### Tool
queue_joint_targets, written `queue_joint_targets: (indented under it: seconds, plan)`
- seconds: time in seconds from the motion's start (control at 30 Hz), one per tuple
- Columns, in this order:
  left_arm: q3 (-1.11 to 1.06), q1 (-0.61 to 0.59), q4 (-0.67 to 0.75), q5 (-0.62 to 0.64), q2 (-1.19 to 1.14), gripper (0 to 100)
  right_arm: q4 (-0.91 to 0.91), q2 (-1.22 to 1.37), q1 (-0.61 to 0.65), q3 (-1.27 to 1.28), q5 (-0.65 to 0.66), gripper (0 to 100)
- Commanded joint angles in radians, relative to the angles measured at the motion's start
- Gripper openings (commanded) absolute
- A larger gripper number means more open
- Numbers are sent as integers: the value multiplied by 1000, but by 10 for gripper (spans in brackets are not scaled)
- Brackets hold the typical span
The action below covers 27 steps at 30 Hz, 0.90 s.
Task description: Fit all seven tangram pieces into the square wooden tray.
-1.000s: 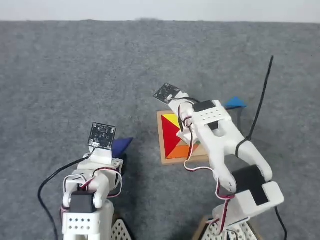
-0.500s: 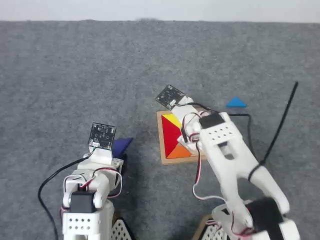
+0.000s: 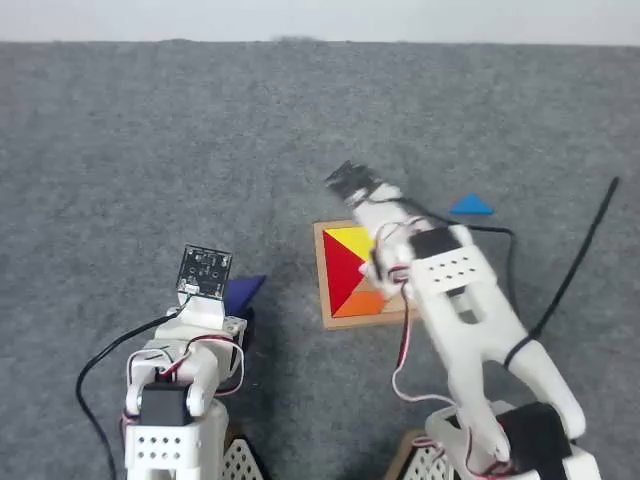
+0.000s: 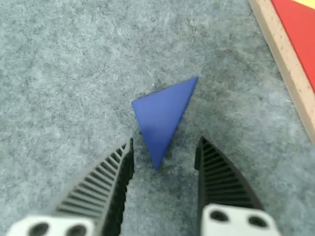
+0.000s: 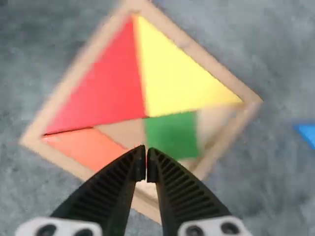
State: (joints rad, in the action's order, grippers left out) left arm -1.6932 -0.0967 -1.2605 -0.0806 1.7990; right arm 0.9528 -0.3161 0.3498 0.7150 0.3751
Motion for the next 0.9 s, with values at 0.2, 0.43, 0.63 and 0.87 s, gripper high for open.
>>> queue_joint_targets:
  seconds: [0.2,0.43,0.63,0.87]
  plan:
    - [10,5,-2,11,18,200,107,128,-225,-365,-107,106]
    - [10,5,-2,11,18,200,194,437,-266,-686,-106,109]
    - [10,5,-2,11,18,200,309,651,-315,-984,87,110]
    - [10,5,-2,11,18,200,486,768,-314,-1169,384,157]
